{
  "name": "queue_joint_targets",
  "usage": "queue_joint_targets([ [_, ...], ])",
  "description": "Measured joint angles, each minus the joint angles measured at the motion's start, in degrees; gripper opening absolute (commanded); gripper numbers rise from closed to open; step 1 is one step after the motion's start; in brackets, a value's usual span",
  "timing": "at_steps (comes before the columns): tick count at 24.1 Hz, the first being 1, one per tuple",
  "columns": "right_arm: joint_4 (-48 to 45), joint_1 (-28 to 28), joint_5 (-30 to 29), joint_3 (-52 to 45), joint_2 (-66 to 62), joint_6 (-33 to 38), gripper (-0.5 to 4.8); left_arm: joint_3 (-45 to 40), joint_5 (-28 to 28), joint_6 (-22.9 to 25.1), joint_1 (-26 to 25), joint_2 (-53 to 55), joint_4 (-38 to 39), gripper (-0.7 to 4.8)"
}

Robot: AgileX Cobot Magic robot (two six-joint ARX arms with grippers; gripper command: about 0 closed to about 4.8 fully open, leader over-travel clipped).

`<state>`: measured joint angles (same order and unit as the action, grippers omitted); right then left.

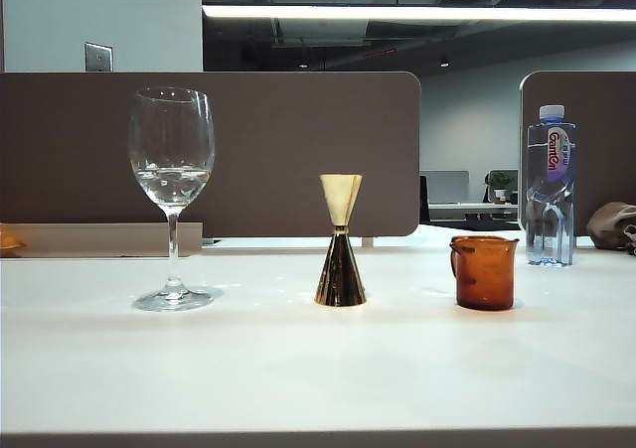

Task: Pick up the small amber measuring cup and pour the water in it into the jigger, then pick up the jigger and pour the water in it into the wine glass.

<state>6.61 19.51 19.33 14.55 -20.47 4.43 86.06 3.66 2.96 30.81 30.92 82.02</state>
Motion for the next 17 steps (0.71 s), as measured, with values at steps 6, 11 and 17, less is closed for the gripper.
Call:
queue_joint_targets([
  [6,-1.44,-4.02,0.02,-0.02,6.95,0.0,-0.01,0.0,0.02,0.0,0.0,0.0,0.0,-0.02],
  [11,-12.52,-7.74,-0.02,-0.63,9.97,0.0,-0.01,0.0,0.02,0.0,0.0,0.0,0.0,-0.02],
  [17,-18.75,-7.89,-3.5,-5.49,11.8,0.0,-0.01,0.0,0.02,0.0,0.0,0.0,0.0,-0.02],
])
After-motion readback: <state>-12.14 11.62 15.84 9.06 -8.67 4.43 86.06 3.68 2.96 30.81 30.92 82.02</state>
